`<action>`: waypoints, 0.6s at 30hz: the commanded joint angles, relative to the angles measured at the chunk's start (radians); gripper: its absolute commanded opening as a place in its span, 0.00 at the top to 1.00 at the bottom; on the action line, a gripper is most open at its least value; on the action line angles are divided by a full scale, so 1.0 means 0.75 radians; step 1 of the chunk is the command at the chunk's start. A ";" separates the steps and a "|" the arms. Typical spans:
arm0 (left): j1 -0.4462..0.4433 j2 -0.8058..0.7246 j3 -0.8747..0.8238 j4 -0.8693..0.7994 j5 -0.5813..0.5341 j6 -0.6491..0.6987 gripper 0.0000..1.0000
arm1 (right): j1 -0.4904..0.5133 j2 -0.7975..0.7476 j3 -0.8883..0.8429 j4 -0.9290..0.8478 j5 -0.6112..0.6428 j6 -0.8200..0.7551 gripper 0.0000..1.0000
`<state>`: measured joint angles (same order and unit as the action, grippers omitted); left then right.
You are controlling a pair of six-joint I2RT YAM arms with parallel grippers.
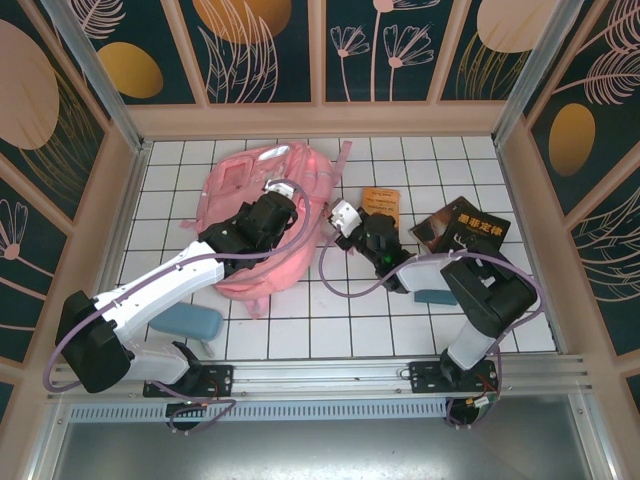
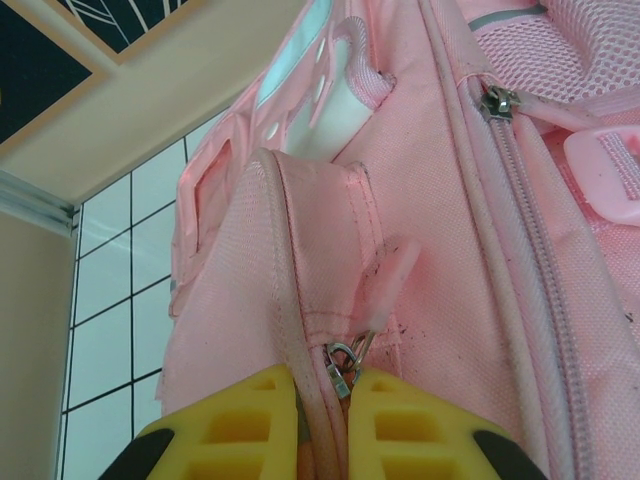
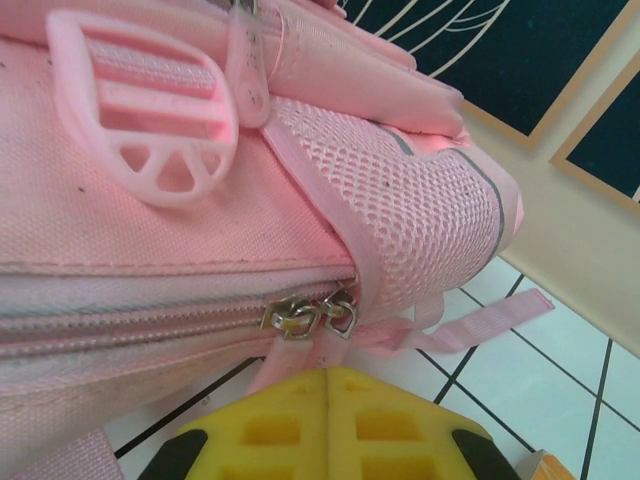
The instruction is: Pack the student bag
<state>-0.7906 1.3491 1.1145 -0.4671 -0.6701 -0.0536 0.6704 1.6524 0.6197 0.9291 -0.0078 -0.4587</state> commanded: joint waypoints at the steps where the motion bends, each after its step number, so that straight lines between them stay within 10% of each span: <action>1: 0.010 -0.032 0.034 0.165 -0.116 -0.008 1.00 | 0.014 -0.044 -0.025 -0.030 -0.054 0.055 1.00; 3: 0.011 -0.038 0.033 0.166 -0.109 -0.009 1.00 | 0.011 -0.038 -0.011 -0.064 -0.090 0.090 1.00; 8: 0.011 -0.059 0.016 0.179 -0.099 0.001 1.00 | 0.009 0.022 0.033 -0.095 -0.132 0.119 0.52; 18: 0.011 -0.075 -0.009 0.181 -0.060 0.013 1.00 | -0.012 0.129 0.130 0.031 -0.059 0.100 0.59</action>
<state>-0.7898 1.3457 1.0969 -0.4480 -0.6636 -0.0528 0.6685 1.7248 0.6754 0.8772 -0.0692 -0.3878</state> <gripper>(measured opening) 0.136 0.428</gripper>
